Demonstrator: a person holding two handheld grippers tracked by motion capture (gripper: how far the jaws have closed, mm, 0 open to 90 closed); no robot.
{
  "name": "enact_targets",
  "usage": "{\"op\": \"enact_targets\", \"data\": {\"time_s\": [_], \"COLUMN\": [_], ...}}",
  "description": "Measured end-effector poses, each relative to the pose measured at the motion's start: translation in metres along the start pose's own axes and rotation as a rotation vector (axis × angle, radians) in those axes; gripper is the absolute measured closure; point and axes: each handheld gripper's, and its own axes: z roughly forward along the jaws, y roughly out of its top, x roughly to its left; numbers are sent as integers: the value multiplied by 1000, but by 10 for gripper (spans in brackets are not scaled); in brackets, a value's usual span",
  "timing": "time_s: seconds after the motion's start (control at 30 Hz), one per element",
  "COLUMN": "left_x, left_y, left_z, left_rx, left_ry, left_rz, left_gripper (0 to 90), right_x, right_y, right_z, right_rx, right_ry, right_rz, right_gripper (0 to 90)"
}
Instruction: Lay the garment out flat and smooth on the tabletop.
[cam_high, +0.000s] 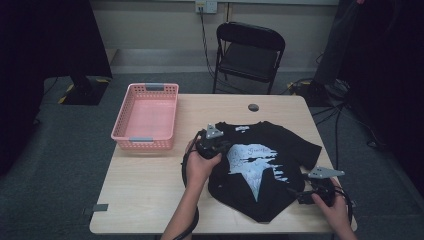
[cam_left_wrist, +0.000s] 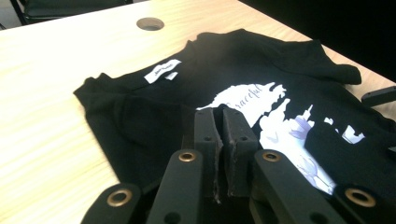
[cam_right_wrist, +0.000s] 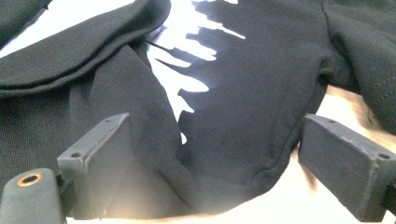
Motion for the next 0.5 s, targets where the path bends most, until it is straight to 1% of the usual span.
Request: {"op": "enact_targets", "data": {"time_s": [0.23, 0.4, 0.5], "left_x": [6, 9, 12], "left_y": [-1, -3, -4], "left_z": [-8, -13, -17], "left_rx": [-19, -25, -38], "left_ry": [7, 14, 23], "left_rz": [-18, -22, -31], "left_gripper": [857, 857, 857], "right_x": [0, 0, 0], "right_y": [0, 0, 0], "right_z": [0, 0, 0], "right_rx": [0, 0, 0], "right_ry": [0, 0, 0], "right_rz": [0, 0, 0], "right_gripper": [95, 95, 94]}}
